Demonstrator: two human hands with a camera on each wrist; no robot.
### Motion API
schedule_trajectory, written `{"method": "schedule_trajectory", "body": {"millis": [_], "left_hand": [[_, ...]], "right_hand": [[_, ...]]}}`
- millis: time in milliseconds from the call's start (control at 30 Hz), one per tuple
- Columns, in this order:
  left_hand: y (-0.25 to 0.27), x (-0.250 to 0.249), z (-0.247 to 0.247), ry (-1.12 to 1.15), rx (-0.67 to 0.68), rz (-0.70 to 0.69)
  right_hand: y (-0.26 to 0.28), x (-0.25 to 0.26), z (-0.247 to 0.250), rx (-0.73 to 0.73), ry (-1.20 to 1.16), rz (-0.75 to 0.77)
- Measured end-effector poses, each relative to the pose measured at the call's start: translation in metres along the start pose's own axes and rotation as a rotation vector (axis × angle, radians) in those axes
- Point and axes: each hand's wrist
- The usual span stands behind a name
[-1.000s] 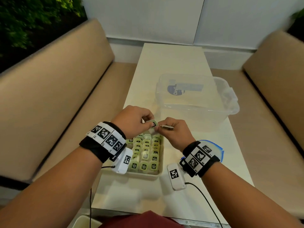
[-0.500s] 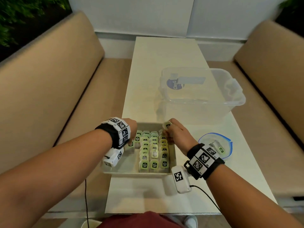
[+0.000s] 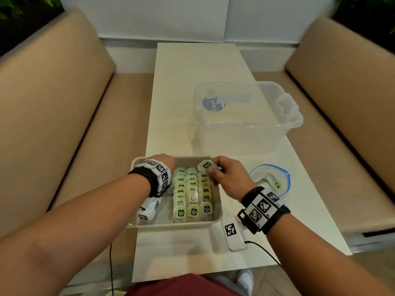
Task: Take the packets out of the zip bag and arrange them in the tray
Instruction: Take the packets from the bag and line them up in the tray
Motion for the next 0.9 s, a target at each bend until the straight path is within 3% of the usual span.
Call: {"method": "schedule_trajectory", "body": {"millis": [133, 233, 367, 467, 567, 733, 900], "left_hand": [[0.0, 0.003, -0.001, 0.028, -0.055, 0.031], [0.009, 0.01, 0.011, 0.192, -0.155, 0.059], [0.042, 0.025, 0.045, 0.564, -0.378, -0.07], [0.068, 0.027, 0.056, 0.702, -0.45, -0.16], [0.08, 0.024, 0.055, 0.606, -0.465, -0.215], [0.079, 0.024, 0.05, 0.477, -0.524, -0.171], [0.074, 0.031, 0.045, 0.407, -0.452, -0.061]], "right_hand": [[-0.003, 0.005, -0.009, 0.015, 0.001, -0.028], [-0.007, 0.007, -0.016, 0.035, -0.009, -0.036], [-0.012, 0.006, -0.025, 0.046, -0.018, -0.034], [-0.015, 0.009, -0.032, 0.055, -0.073, -0.038], [-0.016, 0.014, -0.038, 0.071, -0.091, -0.048], [-0.015, 0.017, -0.042, 0.067, -0.08, -0.045], [-0.015, 0.01, -0.032, -0.116, 0.275, 0.053]]}}
Point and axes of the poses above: each hand's wrist, its own y-axis away from the middle knuckle, its own z-axis out of the back of the hand, x = y × z, and after that the axes turned 10 degrees about -y, right-handed
